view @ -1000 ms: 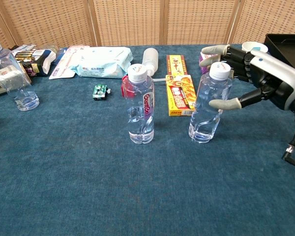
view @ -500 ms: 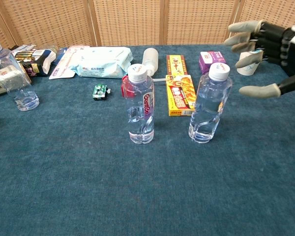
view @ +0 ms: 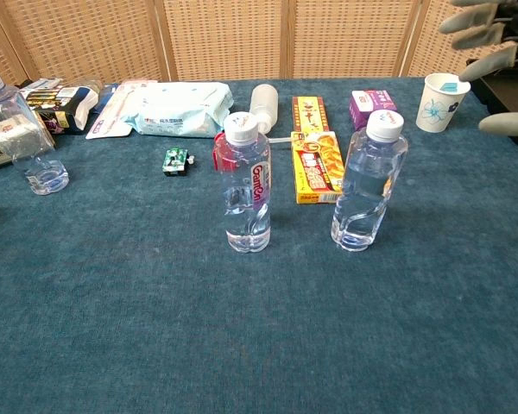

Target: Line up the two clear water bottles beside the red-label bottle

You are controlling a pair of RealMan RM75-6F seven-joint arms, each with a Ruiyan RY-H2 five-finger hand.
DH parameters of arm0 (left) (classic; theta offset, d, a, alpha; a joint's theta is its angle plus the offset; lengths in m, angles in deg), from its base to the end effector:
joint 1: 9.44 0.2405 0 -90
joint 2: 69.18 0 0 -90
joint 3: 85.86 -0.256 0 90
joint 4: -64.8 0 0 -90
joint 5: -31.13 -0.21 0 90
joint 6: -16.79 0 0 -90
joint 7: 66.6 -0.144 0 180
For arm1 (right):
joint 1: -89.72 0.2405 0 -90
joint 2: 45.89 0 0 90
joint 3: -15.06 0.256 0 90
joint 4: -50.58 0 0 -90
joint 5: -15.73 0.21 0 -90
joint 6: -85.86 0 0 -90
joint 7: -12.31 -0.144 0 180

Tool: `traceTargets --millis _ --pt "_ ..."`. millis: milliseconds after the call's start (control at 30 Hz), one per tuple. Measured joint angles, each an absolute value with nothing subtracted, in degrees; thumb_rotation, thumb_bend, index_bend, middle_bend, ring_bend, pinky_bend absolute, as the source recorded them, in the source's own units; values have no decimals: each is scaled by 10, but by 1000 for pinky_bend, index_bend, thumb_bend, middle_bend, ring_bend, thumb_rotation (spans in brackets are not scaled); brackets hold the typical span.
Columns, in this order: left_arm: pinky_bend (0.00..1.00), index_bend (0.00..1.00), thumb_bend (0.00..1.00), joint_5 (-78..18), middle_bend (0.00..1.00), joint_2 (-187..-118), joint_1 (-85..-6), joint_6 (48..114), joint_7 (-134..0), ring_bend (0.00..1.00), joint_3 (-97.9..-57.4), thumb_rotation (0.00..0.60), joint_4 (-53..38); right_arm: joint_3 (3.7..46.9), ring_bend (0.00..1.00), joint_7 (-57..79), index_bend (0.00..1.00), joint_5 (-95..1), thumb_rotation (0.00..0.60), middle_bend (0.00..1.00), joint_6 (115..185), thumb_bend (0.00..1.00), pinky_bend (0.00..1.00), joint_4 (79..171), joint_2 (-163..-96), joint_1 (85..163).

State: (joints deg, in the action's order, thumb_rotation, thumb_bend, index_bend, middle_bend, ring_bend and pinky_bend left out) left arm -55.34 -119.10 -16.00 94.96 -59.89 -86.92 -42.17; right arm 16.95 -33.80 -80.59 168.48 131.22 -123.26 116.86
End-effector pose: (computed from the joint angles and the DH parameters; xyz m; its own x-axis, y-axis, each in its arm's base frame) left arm -0.2820 0.1697 0.1865 0.2829 0.1814 0.9419 0.9585 -0.0172 -0.2846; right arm -0.2164 -0.2788 0.0834 -0.2883 -0.3069 0.9070 -0.8134 -0.4213 -0.4011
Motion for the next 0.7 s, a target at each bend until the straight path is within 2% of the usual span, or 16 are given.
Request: traceTargets --millis 133,333,567,700 --pt "163 0 91 -557 0 -1191 -160 951 -596 0 -870 600 -418 169 126 -308 115 -794 600 131 1668 22 206 1328 -1195 1166" --pt "163 0 92 -561 0 -1190 -157 961 -582 0 -869 600 -413 163 154 -208 123 -772 600 153 1658 24 228 1301 -1187 1146" --pt "162 0 91 -560 0 -1194 -141 993 -585 0 -866 600 -402 148 119 -89 133 -751 600 148 1679 24 192 1268 -1189 1094" --pt "163 0 92 -565 0 -1191 -136 1001 -561 0 -867 600 -393 142 105 -33 134 -741 600 137 1699 24 171 1308 -1161 1066"
